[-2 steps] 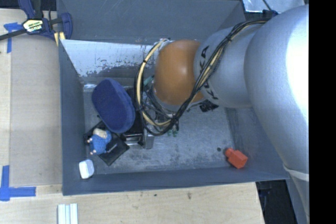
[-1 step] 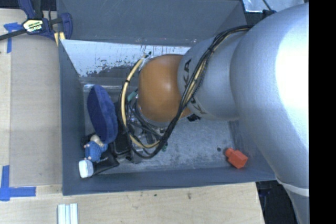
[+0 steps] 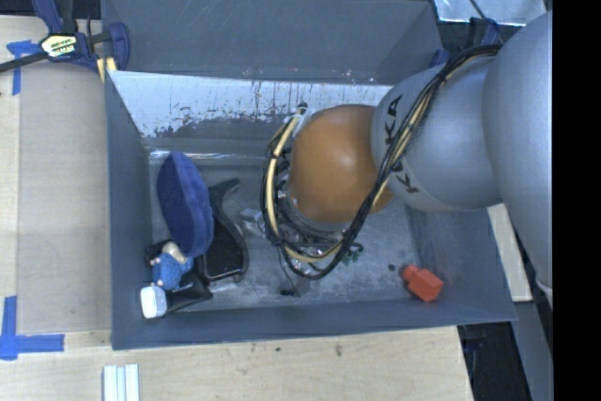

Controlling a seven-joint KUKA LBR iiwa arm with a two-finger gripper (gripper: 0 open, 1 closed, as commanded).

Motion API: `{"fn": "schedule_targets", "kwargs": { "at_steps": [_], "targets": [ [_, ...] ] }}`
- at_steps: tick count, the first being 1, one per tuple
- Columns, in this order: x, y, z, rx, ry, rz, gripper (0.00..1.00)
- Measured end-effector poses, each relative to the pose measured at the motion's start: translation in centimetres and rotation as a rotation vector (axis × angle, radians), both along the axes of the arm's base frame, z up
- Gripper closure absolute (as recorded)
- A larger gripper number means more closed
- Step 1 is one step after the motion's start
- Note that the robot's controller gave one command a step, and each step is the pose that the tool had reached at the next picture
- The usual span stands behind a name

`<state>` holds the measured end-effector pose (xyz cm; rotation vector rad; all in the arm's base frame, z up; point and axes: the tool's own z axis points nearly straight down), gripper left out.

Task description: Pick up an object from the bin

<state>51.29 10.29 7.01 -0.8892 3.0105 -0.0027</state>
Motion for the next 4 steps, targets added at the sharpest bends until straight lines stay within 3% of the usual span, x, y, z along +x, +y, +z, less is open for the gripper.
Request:
{"fn": "schedule_targets", "kwargs": {
  "at_steps": [1,2,3,4],
  "targets": [
    [1.6,7.1,6.1,0.004,-0.005,0.33,0.0],
    [-1.2,13.3,6.4,0.002,0.001,0.525,0.0],
    [-0.3,0.4,-0.2,0.002,0.007,0.788,0.0],
    [2.3,2.2,10.0,0.002,-0.006,0.47,0.0]
  ]
}}
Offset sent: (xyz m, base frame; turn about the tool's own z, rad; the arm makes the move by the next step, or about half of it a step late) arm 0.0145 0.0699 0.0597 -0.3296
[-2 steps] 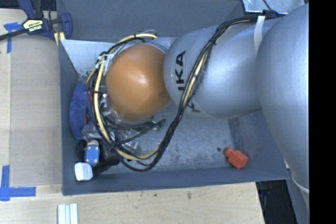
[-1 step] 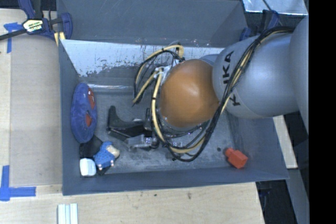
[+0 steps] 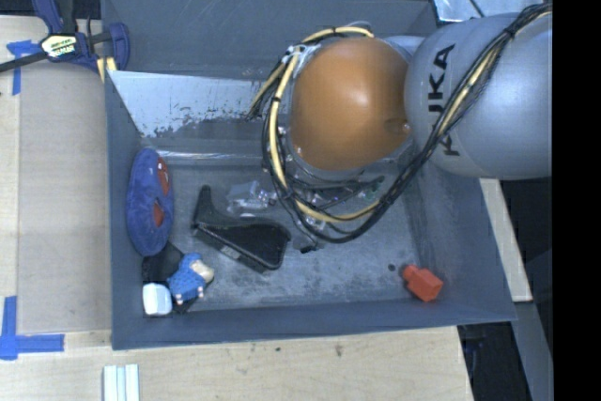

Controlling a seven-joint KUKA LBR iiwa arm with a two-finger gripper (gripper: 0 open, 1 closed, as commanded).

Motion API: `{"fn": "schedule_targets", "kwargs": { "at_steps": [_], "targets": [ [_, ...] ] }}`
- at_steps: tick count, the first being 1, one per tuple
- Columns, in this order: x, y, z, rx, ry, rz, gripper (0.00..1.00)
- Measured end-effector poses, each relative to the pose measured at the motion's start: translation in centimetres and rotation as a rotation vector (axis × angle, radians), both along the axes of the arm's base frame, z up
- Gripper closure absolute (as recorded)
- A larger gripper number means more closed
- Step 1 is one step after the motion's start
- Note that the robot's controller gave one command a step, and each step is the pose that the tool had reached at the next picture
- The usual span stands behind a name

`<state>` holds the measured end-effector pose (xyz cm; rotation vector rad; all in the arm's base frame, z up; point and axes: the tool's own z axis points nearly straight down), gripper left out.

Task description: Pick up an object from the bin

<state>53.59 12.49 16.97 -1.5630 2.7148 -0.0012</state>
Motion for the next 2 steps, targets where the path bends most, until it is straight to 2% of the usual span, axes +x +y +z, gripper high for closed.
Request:
{"fn": "schedule_targets", "kwargs": {
  "at_steps": [1,2],
  "targets": [
    [-5.0,5.4,-6.7,-0.002,0.011,0.167,0.0],
    [-3.1,11.7,-7.1,-0.004,0.007,0.222,0.0]
  ]
}}
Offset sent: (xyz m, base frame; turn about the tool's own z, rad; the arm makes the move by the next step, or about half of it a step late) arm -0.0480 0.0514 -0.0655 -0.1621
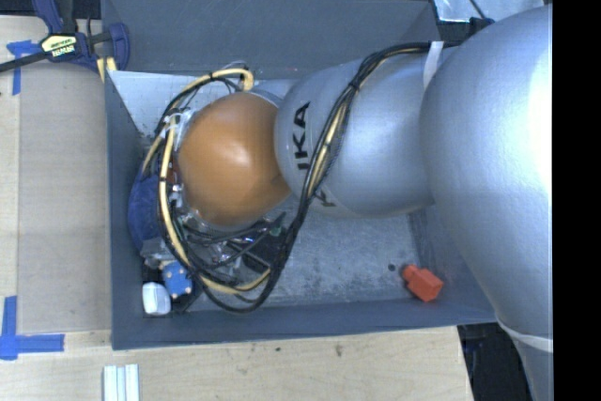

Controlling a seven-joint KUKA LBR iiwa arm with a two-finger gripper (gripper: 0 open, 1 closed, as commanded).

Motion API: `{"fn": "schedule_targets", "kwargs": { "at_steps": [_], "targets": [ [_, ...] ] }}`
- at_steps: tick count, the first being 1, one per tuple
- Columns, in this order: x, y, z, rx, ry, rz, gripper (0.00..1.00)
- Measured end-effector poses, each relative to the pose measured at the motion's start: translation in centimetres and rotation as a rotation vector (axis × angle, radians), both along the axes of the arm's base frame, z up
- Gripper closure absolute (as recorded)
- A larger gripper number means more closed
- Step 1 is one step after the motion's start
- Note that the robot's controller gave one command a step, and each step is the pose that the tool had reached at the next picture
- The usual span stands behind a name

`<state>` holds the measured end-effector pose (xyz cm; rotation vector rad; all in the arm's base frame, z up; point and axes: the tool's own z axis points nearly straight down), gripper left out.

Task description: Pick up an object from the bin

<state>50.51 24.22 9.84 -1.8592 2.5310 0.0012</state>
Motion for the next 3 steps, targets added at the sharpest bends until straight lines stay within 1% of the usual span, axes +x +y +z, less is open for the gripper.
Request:
{"fn": "schedule_targets", "kwargs": {
  "at_steps": [1,2,3],
  "targets": [
    [-1.4,-6.6,-2.8,-0.002,0.001,0.167,0.0],
    [-1.4,-6.4,-2.7,0.0,0.0,0.167,1.0],
    [1.8,-10.4,-2.9,0.002,0.002,0.78,1.0]
  ]
}}
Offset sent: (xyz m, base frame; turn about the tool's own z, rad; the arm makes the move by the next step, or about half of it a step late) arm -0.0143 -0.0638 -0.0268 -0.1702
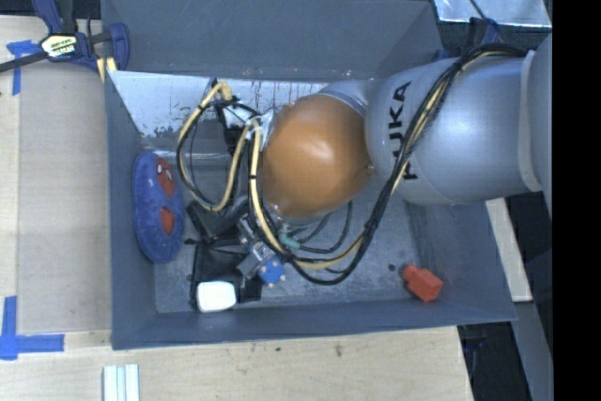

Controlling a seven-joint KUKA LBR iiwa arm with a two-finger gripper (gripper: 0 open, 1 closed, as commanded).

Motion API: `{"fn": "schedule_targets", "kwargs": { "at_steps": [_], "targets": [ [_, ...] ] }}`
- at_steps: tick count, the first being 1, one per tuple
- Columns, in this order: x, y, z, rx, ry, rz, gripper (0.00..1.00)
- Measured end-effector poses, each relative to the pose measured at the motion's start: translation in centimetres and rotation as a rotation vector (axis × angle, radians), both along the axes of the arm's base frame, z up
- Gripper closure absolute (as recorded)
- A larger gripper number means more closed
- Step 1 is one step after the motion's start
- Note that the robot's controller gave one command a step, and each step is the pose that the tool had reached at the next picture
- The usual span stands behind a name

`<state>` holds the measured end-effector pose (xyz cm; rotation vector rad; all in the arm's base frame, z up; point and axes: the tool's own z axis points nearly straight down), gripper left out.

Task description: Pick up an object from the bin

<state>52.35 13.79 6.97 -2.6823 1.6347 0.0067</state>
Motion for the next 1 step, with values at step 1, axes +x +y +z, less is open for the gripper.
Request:
{"fn": "schedule_targets", "kwargs": {
  "at_steps": [1],
  "targets": [
    [-0.79,1.68,10.93,0.002,-0.01,0.02,1.0]
  ]
}}
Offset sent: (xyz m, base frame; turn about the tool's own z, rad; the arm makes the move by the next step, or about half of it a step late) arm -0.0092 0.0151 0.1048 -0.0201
